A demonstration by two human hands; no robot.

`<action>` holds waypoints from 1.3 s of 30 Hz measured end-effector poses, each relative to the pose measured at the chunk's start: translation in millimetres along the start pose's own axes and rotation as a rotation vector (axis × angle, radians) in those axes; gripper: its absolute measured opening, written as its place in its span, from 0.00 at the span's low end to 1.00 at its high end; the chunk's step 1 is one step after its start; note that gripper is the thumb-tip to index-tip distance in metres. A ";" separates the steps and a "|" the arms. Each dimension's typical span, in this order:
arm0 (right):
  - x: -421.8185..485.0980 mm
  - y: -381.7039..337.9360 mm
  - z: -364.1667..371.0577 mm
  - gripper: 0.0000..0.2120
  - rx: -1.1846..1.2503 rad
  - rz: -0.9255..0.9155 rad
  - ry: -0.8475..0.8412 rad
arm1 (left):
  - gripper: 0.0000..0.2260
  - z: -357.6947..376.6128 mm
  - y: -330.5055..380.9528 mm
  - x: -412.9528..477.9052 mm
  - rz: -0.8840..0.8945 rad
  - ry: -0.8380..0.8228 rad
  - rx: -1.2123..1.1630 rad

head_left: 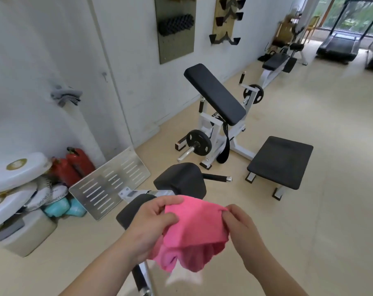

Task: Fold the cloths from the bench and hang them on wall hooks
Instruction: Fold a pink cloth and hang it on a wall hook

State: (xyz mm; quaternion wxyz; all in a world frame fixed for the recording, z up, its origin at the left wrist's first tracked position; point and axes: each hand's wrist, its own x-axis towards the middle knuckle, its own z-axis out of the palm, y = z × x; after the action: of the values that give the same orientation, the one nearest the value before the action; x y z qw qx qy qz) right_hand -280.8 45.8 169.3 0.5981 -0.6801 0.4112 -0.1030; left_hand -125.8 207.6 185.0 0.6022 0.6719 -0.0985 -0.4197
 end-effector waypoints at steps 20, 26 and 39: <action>-5.9 -42.4 18.0 0.33 -0.019 0.161 -0.345 | 0.21 -36.4 -7.8 2.7 0.140 -0.048 0.514; 51.2 -29.5 -36.3 0.21 -0.421 0.027 -0.504 | 0.22 2.6 11.6 42.4 0.007 0.092 0.176; 191.3 -1.0 -184.2 0.03 -0.386 0.090 -0.584 | 0.16 116.3 57.2 131.6 -0.022 0.394 -0.127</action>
State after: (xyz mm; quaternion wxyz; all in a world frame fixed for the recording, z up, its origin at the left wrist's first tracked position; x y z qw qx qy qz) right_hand -274.1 -219.1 151.4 0.5546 -0.7627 0.2645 0.2019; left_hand -101.1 24.5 186.4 0.6466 0.7027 0.0553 -0.2917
